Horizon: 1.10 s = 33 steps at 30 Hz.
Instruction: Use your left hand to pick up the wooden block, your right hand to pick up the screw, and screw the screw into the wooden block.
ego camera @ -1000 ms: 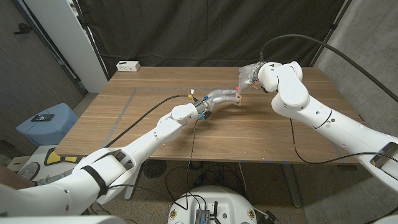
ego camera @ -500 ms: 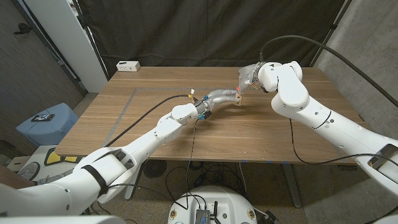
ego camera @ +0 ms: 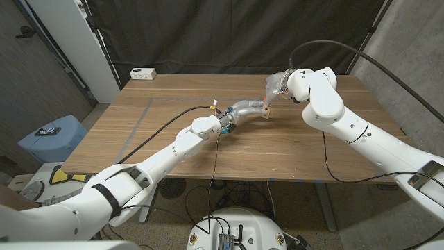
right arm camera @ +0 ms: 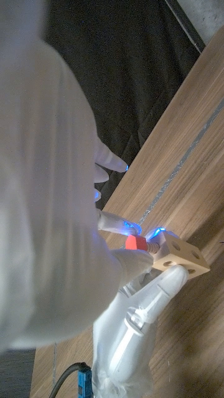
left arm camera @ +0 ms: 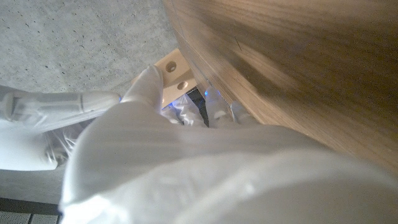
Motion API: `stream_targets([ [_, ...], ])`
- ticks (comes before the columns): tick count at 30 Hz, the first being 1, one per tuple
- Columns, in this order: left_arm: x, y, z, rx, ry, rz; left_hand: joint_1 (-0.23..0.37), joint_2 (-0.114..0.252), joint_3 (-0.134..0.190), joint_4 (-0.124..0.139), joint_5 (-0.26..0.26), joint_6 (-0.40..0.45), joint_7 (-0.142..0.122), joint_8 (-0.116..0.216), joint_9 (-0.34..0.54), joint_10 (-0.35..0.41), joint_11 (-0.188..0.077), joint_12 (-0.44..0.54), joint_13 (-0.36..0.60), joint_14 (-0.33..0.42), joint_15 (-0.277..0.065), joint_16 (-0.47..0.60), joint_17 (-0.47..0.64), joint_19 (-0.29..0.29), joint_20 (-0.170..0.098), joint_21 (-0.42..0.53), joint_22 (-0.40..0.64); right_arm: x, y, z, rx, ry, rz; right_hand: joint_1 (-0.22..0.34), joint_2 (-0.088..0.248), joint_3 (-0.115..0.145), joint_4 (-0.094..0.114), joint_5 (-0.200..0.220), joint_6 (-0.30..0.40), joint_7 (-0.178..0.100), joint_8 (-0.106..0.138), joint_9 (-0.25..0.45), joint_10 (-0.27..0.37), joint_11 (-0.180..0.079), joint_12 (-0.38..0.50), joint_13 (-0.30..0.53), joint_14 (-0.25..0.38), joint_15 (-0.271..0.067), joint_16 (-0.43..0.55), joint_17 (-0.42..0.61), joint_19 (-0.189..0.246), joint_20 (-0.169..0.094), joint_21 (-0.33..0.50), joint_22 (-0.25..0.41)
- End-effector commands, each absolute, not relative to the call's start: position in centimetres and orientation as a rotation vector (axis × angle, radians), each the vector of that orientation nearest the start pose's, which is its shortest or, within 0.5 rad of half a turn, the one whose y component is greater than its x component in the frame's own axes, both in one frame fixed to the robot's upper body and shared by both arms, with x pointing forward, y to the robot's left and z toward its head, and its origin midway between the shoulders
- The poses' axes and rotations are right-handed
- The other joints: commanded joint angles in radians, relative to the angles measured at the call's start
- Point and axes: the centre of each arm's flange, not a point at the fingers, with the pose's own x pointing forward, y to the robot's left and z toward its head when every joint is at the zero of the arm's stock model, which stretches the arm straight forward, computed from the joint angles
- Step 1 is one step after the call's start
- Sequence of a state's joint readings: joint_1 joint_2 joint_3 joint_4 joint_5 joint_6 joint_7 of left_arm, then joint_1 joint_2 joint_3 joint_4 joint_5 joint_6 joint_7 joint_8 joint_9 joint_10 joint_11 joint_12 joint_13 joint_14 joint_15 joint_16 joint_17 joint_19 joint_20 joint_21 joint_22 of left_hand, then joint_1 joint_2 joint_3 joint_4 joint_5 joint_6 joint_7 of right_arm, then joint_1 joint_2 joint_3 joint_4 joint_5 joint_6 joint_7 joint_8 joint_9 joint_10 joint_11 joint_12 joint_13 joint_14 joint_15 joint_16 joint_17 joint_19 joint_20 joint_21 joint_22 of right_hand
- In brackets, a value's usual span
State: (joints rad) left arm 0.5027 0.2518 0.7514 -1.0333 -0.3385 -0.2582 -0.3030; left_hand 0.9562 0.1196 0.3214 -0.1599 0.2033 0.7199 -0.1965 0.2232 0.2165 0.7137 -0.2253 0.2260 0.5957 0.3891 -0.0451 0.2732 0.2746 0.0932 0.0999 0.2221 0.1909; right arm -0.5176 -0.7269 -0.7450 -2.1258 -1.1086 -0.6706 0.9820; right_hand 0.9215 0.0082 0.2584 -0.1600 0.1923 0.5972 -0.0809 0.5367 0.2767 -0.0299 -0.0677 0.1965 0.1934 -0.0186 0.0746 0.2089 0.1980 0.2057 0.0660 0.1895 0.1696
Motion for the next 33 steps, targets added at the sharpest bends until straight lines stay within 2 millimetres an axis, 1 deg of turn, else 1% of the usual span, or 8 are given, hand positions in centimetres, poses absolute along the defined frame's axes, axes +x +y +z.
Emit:
stream_targets([
  [1, 67.28, 4.36, -1.03, 0.418, -0.540, -0.751, -0.006, 0.006, 0.001, 0.006, 0.007, 0.008, -0.001, 0.006, 0.005, 0.004, 0.007, 0.003, 0.003, 0.009, -0.088, 0.004, 0.003, -0.002, 0.006, 0.003, 0.003, 52.53, -15.75, 11.73, -1.776, -0.173, -0.015, 0.005, 0.006, 0.005, 0.007, -0.003, 0.014, -0.002, 0.009, 0.006, 0.010, -0.002, 0.006, 0.001, 0.007, 0.004, 0.005, 0.002, 0.009, 0.001, 0.007, 0.003],
  [10, 67.30, 4.21, -1.12, 0.417, -0.538, -0.755, -0.006, 0.007, 0.002, 0.007, 0.007, 0.008, -0.001, 0.006, 0.005, 0.004, 0.006, 0.004, 0.003, 0.009, -0.089, 0.003, 0.003, -0.002, 0.006, 0.003, 0.003, 52.59, -15.85, 11.61, -1.773, -0.171, -0.023, 0.007, 0.008, 0.006, 0.006, -0.005, 0.033, -0.005, 0.028, 0.017, 0.031, -0.004, 0.011, 0.001, 0.021, 0.001, 0.010, 0.003, 0.020, -0.003, 0.010, 0.003],
  [15, 67.31, 4.17, -1.13, 0.417, -0.536, -0.756, -0.006, 0.007, 0.002, 0.007, 0.007, 0.007, -0.002, 0.006, 0.005, 0.004, 0.007, 0.004, 0.003, 0.008, -0.089, 0.004, 0.003, -0.003, 0.006, 0.003, 0.003, 52.62, -15.86, 11.58, -1.771, -0.173, -0.029, 0.008, 0.009, 0.006, 0.006, -0.006, 0.043, -0.008, 0.039, 0.023, 0.043, -0.009, 0.013, 0.001, 0.027, -0.001, 0.011, 0.003, 0.026, -0.005, 0.012, 0.003],
  [18, 67.32, 4.15, -1.15, 0.417, -0.536, -0.757, -0.006, 0.006, 0.001, 0.006, 0.007, 0.009, -0.001, 0.007, 0.005, 0.005, 0.007, 0.004, 0.003, 0.010, -0.090, 0.004, 0.003, -0.003, 0.005, 0.003, 0.003, 52.62, -15.87, 11.58, -1.770, -0.176, -0.033, 0.008, 0.010, 0.007, 0.006, -0.006, 0.047, -0.007, 0.044, 0.025, 0.045, -0.009, 0.012, 0.001, 0.031, -0.002, 0.012, 0.003, 0.029, -0.006, 0.012, 0.003],
  [20, 67.32, 4.11, -1.15, 0.417, -0.536, -0.758, -0.006, 0.006, 0.001, 0.006, 0.007, 0.008, -0.001, 0.006, 0.005, 0.005, 0.007, 0.004, 0.003, 0.009, -0.089, 0.004, 0.003, -0.003, 0.006, 0.003, 0.003, 52.63, -15.89, 11.58, -1.769, -0.176, -0.036, 0.007, 0.011, 0.007, 0.008, -0.007, 0.052, -0.007, 0.051, 0.029, 0.061, -0.009, 0.017, 0.001, 0.033, -0.003, 0.013, 0.004, 0.032, -0.007, 0.013, 0.003],
  [24, 67.31, 4.06, -1.15, 0.417, -0.536, -0.760, -0.006, 0.005, 0.001, 0.006, 0.007, 0.007, 0.000, 0.006, 0.005, 0.005, 0.007, 0.004, 0.003, 0.009, -0.090, 0.003, 0.003, -0.003, 0.006, 0.003, 0.003, 52.65, -15.98, 11.57, -1.767, -0.178, -0.044, 0.005, 0.012, 0.006, 0.009, -0.007, 0.061, -0.005, 0.059, 0.034, 0.067, -0.009, 0.017, 0.001, 0.042, -0.005, 0.016, 0.004, 0.039, -0.012, 0.014, 0.003],
  [33, 67.28, 4.10, -1.19, 0.415, -0.534, -0.760, -0.005, 0.006, 0.002, 0.006, 0.007, 0.006, -0.002, 0.006, 0.005, 0.004, 0.007, 0.004, 0.003, 0.009, -0.089, 0.003, 0.003, -0.002, 0.005, 0.003, 0.003, 52.64, -16.04, 11.44, -1.774, -0.167, -0.047, -0.002, 0.012, 0.003, 0.012, -0.010, 0.072, -0.004, 0.074, 0.042, 0.083, -0.012, 0.018, 0.001, 0.051, -0.011, 0.018, 0.005, 0.047, -0.013, 0.015, 0.003],
])
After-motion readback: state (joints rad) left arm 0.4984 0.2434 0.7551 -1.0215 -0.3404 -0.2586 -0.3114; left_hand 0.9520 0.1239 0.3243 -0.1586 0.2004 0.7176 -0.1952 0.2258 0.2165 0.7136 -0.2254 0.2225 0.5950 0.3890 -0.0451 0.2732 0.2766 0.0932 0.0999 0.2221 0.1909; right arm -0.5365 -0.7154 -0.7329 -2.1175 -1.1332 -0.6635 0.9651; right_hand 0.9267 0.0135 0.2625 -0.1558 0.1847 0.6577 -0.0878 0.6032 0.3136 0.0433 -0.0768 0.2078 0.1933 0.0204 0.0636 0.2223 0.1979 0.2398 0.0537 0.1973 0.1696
